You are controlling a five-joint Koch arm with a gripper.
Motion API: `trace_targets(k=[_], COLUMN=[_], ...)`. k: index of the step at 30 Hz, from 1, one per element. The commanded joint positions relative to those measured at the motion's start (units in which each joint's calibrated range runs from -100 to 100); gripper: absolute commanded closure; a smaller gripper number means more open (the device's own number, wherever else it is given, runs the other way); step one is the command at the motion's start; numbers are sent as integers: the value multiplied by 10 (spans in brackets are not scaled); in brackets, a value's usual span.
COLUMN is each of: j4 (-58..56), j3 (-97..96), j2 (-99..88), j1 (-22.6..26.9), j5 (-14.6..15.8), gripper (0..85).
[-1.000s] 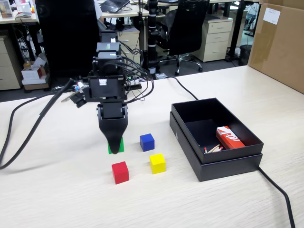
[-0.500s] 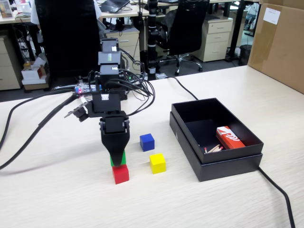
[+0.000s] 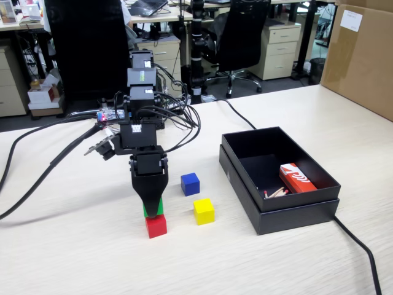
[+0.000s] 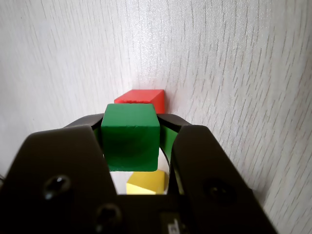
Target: Put the green cube on top of the red cube
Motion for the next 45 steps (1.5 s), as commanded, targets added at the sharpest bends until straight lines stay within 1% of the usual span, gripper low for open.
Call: trace_targets(k=[1, 2, 3, 4, 6, 11, 13, 14, 18, 21, 27, 34, 37, 38, 40, 45], j4=[-4, -4, -4, -4, -4, -4, -4, -4, -4, -4, 1, 12, 59, 104, 154, 247], j3=[58, 58, 58, 57, 54, 52, 48, 47, 46, 25, -93, -282, -403, -486, -572, -742], j2=[-18, -18, -18, -18, -18, -19, -20, -20, -37, -96, -302, -557, -655, -711, -769, -860], j1=[2, 3, 3, 4, 5, 7, 7, 7, 7, 8, 17, 34, 43, 47, 51, 60], j5=[0, -1, -1, -1, -1, -1, -1, -2, -6, -5, 1, 5, 8, 9, 10, 19], gripper=[753, 753, 686, 668, 596, 568, 456, 422, 364, 352, 352, 354, 354, 354, 356, 362])
